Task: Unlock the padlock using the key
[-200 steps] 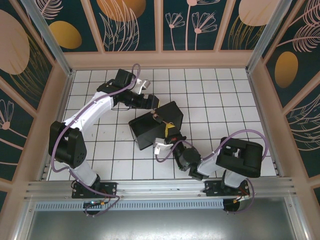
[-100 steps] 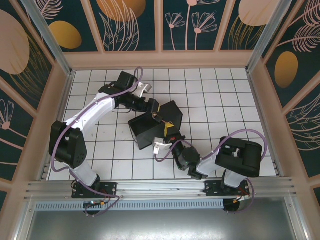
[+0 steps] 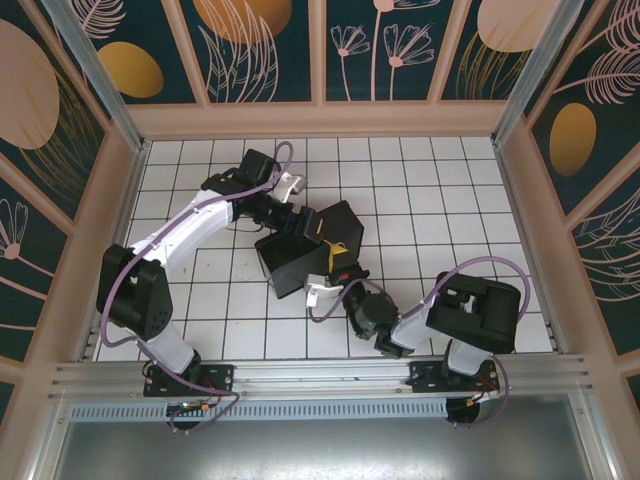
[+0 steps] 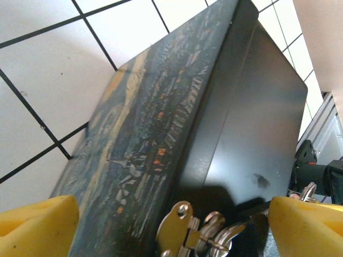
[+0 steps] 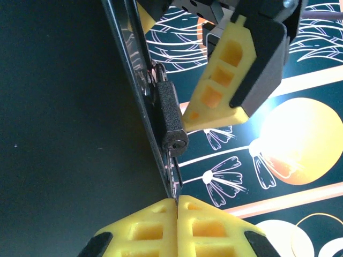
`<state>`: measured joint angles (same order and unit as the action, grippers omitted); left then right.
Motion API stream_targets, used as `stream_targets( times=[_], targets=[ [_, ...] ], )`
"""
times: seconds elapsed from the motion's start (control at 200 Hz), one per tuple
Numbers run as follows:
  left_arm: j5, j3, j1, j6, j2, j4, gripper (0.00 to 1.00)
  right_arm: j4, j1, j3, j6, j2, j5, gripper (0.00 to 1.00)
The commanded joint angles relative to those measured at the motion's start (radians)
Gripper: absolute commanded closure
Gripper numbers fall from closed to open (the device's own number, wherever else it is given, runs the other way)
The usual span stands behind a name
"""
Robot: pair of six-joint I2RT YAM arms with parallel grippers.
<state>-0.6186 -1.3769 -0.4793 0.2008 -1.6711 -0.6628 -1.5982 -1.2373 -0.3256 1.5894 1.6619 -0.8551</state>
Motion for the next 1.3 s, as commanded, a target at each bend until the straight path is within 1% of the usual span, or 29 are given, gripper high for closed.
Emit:
stream_targets(
  times=[0.0, 0.095, 0.25, 0.37, 0.56, 0.716, 0.986, 1.296],
  targets=[
    [0.009, 0.019, -0.007, -0.031, 0.008, -0.023, 0.09, -0.112, 0.007, -0.023, 0.011, 0.025, 0.031, 1.0],
    [0.022, 0.021, -0.007, -0.031, 0.004, -0.026, 0.09, -0.113, 0.009, -0.029, 0.004, 0.021, 0.034, 1.0],
    [0.023, 0.021, -0.007, -0.034, 0.004, -0.028, 0.11, -0.114, 0.014, -0.026, 0.036, 0.01, 0.049, 1.0],
    [0.028, 0.023, -0.007, -0.037, 0.001, -0.033, 0.11, -0.115, 0.016, -0.023, 0.093, 0.006, 0.056, 1.0],
    [0.033, 0.015, -0.007, -0.035, -0.007, -0.032, 0.12, -0.112, 0.013, 0.013, 0.165, -0.058, 0.047, 1.0],
    [0.034, 0.016, -0.006, -0.034, -0.001, -0.029, 0.12, -0.108, 0.022, 0.01, 0.177, -0.072, 0.064, 1.0],
    [0.025, 0.004, -0.007, -0.031, -0.008, -0.031, 0.12, -0.086, 0.033, 0.039, 0.135, -0.084, 0.08, 1.0],
    [0.021, 0.014, -0.007, -0.023, -0.004, -0.026, 0.12, -0.095, 0.044, 0.007, 0.097, -0.038, 0.099, 1.0]
  ],
)
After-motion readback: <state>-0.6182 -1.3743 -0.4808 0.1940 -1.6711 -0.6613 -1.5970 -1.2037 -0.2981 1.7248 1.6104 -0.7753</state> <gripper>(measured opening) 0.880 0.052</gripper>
